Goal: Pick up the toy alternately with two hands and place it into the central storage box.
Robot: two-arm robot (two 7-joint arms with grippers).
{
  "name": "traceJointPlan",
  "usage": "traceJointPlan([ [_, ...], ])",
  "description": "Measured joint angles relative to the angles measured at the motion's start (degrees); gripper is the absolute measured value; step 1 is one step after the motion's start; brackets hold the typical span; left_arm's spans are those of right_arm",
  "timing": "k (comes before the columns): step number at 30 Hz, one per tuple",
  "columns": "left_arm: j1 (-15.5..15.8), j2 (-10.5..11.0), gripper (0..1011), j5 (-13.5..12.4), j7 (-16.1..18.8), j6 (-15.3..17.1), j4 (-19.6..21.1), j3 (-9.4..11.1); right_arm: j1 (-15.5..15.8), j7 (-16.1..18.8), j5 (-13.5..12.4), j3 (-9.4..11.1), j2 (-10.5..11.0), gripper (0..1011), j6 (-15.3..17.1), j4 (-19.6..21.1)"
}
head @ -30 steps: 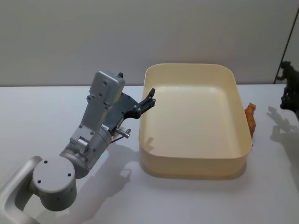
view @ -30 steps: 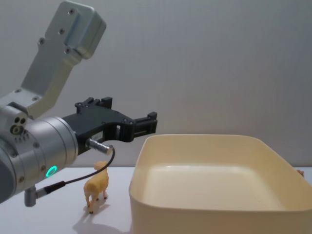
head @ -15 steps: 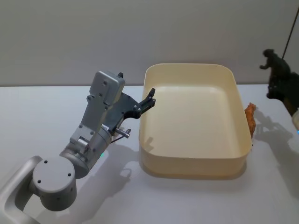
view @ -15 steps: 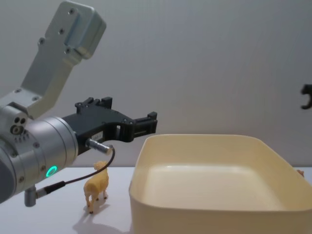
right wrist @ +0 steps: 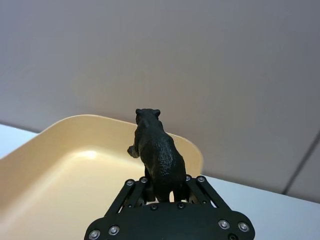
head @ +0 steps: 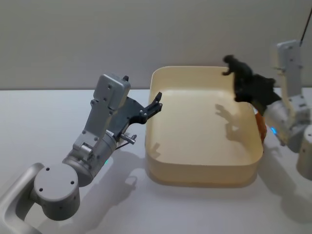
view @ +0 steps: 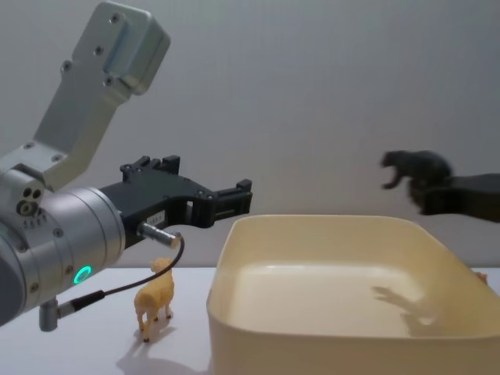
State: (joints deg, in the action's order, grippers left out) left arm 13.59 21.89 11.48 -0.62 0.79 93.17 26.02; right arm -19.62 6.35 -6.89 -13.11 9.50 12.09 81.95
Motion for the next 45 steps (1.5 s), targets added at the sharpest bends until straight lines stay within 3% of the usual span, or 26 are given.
traceJointPlan([
  [7,0.0,0.0,1000,0.0,0.0,0.0,0.0,0.0,-3.7,3.1,1.2,-1.7,-2.6,393,1.2,-4.7],
  [13,0.0,0.0,1000,0.0,0.0,0.0,0.0,0.0,-5.2,4.4,1.7,-2.4,-3.7,592,1.5,-6.5],
  [18,0.0,0.0,1001,0.0,0.0,0.0,0.0,0.0,-5.2,4.3,1.7,-2.3,-3.6,733,1.5,-6.5],
  [26,0.0,0.0,1001,0.0,0.0,0.0,0.0,0.0,-3.0,2.5,0.3,-0.5,-1.7,974,1.8,-3.2],
  [45,0.0,0.0,1000,0.0,0.0,0.0,0.0,0.0,6.6,0.7,-5.7,4.0,4.8,1001,6.2,10.1],
])
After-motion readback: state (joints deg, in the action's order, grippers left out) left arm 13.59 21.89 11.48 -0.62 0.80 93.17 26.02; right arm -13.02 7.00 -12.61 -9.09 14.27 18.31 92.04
